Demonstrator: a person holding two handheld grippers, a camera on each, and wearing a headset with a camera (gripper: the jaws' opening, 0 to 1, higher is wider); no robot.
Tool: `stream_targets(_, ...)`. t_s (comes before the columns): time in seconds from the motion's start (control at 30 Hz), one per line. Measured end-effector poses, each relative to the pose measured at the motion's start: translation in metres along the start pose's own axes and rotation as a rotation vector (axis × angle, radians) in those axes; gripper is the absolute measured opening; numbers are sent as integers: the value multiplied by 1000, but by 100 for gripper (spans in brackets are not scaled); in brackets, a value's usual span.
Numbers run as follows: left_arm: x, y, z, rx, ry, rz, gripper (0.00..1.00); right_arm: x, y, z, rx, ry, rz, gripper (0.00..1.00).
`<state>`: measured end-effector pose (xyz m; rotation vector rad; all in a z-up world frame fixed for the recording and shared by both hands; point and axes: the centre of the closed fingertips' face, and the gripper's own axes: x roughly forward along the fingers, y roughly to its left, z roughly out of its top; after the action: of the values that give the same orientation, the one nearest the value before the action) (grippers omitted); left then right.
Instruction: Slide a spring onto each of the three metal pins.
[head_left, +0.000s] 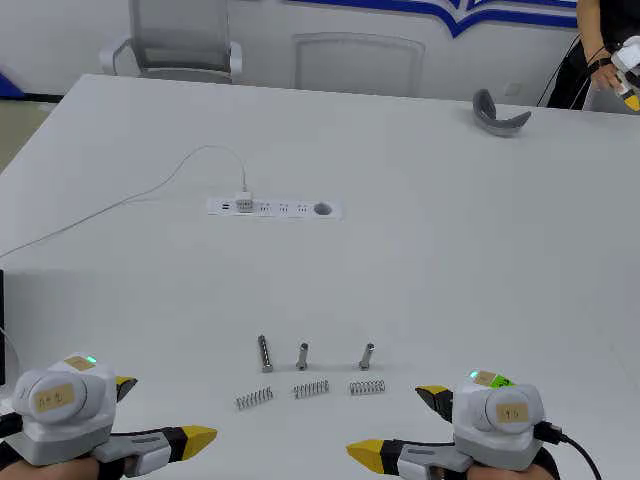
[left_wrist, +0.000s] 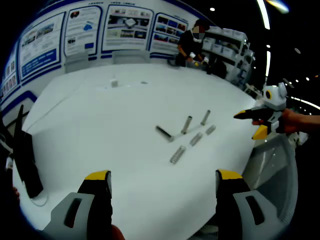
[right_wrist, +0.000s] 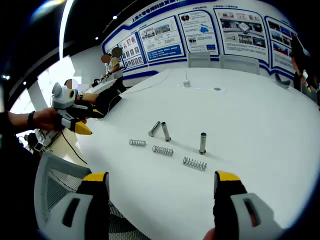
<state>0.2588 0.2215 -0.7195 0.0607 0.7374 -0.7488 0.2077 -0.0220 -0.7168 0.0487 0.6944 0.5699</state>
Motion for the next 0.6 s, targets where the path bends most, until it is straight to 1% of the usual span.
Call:
stream_targets(0.43, 2, -3, -1, -6, 5, -7, 87, 2, 4, -1, 0, 5, 11, 88)
stream_targets(0.6, 2, -2, 0, -9, 6, -7, 87, 2, 3, -1, 1, 6, 9, 88)
